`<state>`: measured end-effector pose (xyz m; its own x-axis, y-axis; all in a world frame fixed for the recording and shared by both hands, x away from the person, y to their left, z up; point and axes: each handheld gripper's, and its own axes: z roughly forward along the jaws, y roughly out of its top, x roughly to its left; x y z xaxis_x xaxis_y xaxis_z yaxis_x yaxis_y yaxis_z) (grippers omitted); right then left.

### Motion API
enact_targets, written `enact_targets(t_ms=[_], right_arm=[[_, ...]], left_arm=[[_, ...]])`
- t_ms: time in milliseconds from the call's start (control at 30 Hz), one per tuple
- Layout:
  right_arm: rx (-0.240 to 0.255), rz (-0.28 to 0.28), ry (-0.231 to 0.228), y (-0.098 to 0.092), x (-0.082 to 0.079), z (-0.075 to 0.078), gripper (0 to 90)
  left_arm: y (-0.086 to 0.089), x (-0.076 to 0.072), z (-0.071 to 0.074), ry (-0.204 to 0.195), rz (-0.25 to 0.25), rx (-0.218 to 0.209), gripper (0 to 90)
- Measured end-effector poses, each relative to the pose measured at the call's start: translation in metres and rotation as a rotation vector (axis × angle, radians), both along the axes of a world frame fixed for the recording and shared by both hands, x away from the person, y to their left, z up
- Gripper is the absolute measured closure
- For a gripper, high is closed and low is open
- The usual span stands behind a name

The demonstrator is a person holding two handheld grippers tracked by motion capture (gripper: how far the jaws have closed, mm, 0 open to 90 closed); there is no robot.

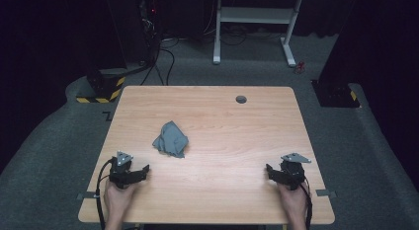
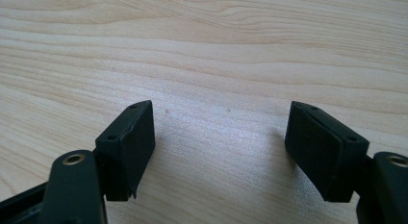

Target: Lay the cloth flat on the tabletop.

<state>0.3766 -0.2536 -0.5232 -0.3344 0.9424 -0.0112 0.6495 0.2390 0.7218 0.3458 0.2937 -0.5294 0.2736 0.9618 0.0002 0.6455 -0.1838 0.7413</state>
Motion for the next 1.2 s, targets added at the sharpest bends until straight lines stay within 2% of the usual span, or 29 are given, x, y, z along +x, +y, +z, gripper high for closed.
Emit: enact_targets(t_ms=[733,1000,1200], right_arm=[[-0.001,0.008,-0.002,0.0001,-0.001,0.0,26.0],[-0.001,0.009,-0.002,0.0001,-0.0011,0.0,26.0],[-0.001,0.012,-0.001,0.0002,-0.0015,0.0,26.0]], left_arm=[[-0.0028,-0.0001,0.0003,0.01,0.001,0.002,16.2],[-0.0035,0.0008,0.0007,0.006,0.0,0.003,18.5],[-0.0051,0.0007,0.0006,0.0,0.0,-0.024,19.3]])
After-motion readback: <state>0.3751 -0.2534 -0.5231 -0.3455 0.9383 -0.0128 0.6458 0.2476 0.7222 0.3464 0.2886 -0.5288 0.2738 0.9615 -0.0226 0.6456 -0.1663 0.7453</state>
